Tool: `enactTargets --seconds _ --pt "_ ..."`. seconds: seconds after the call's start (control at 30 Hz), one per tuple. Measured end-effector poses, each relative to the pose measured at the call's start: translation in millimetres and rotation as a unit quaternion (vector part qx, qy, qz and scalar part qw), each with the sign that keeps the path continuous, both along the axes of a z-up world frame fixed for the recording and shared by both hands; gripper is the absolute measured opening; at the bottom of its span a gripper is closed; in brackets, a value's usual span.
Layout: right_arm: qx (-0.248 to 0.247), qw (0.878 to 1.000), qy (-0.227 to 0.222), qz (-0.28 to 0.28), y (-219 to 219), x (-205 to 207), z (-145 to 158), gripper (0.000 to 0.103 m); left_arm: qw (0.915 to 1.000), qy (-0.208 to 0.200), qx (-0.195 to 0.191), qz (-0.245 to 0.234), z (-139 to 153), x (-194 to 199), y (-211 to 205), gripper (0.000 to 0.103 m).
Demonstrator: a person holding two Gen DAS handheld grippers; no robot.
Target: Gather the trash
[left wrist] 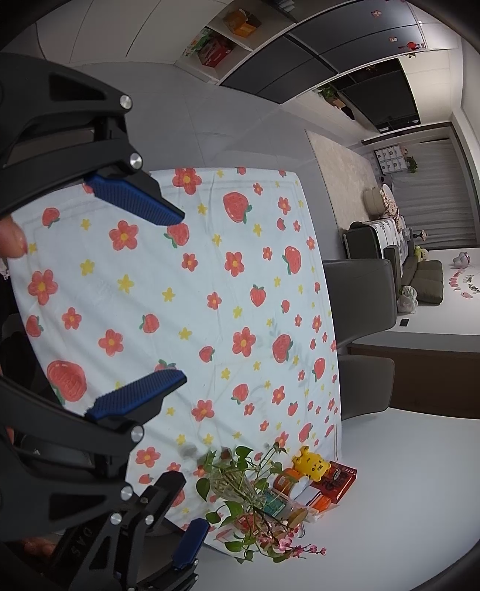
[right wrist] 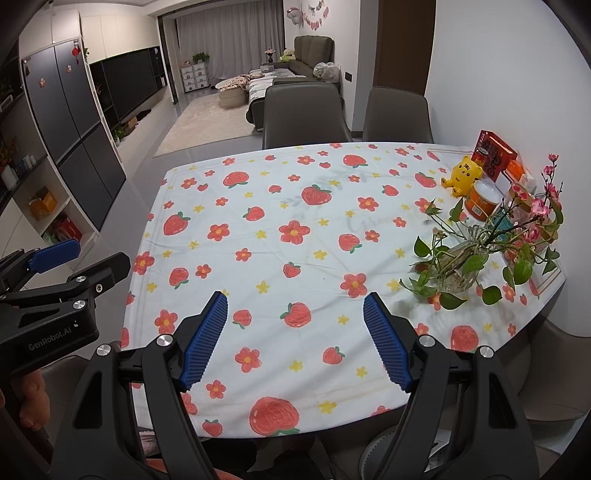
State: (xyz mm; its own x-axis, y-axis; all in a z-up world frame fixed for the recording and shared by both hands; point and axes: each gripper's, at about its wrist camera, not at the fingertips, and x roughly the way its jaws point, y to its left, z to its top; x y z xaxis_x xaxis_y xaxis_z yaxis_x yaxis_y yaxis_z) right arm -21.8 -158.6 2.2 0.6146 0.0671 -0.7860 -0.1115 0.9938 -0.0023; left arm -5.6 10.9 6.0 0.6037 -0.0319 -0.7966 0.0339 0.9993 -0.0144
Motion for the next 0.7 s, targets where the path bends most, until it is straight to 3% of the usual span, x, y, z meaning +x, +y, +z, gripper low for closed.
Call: enactTargets --seconds 0.7 --pt "0.0 1.0 -0.001 -0.001 -1.7 -0.6 -0.5 0.073 1.0 -0.002 0.005 0.001 0.9 -0.2 2.0 0.082"
